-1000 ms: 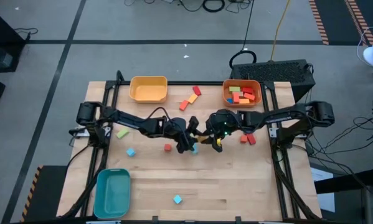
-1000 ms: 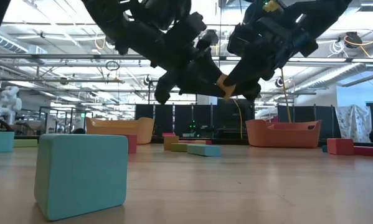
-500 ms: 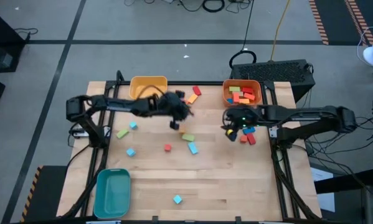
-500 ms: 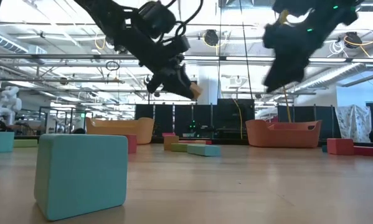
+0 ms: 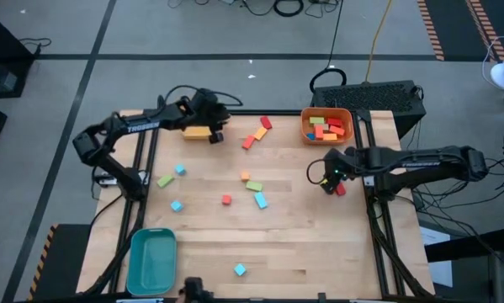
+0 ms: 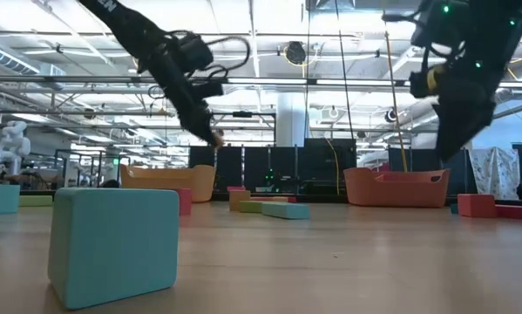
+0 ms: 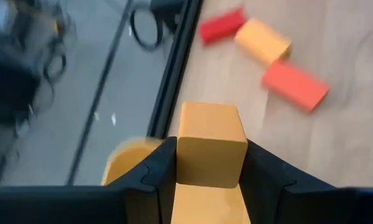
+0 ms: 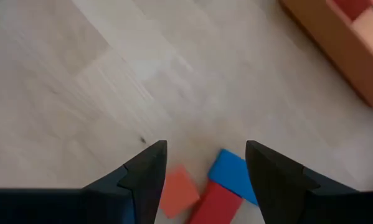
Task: Sort blocks by size
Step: Put the small yellow block into the yellow bin
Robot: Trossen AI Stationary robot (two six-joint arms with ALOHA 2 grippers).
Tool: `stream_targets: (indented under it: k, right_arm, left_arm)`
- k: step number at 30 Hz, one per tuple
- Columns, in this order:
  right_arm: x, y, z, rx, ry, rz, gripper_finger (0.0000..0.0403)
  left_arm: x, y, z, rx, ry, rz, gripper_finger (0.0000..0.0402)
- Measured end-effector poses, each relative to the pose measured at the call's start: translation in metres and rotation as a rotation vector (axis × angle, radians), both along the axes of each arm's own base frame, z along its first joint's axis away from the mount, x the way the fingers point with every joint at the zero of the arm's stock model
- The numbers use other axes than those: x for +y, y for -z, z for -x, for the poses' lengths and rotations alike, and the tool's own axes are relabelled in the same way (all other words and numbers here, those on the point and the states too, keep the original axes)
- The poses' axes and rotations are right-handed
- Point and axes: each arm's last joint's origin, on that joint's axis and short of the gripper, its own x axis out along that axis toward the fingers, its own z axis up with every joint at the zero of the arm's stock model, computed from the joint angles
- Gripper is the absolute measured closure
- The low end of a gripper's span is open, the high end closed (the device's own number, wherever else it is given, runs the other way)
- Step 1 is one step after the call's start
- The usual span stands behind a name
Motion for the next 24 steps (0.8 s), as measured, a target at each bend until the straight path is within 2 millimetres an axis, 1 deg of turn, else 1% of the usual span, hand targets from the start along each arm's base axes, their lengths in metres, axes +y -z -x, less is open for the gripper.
stream_targets:
  k: [6,10,14,21,24]
  right_arm:
    - [0.001,0.016,0.006,0.044,0.026,-0.013,0.0200]
    - [0.001,0.020,0.008,0.052,0.035,-0.018,0.0200]
    - [0.001,0.020,0.008,0.049,0.034,-0.021,0.0200]
    - [0.001,0.021,0.013,0.090,0.078,-0.047,0.0200]
    - [0.002,0.022,0.017,0.123,0.114,-0.082,0.0200]
  left_arm:
    - [0.018,0.005,0.022,0.021,-0.145,0.080,0.0264]
    - [0.029,0.006,0.033,0.005,-0.230,0.112,0.0264]
    - [0.035,0.009,0.041,0.016,-0.288,0.150,0.0264]
    - [0.038,0.010,0.047,0.007,-0.345,0.184,0.0261]
    - [0.038,0.010,0.047,-0.004,-0.364,0.197,0.0234]
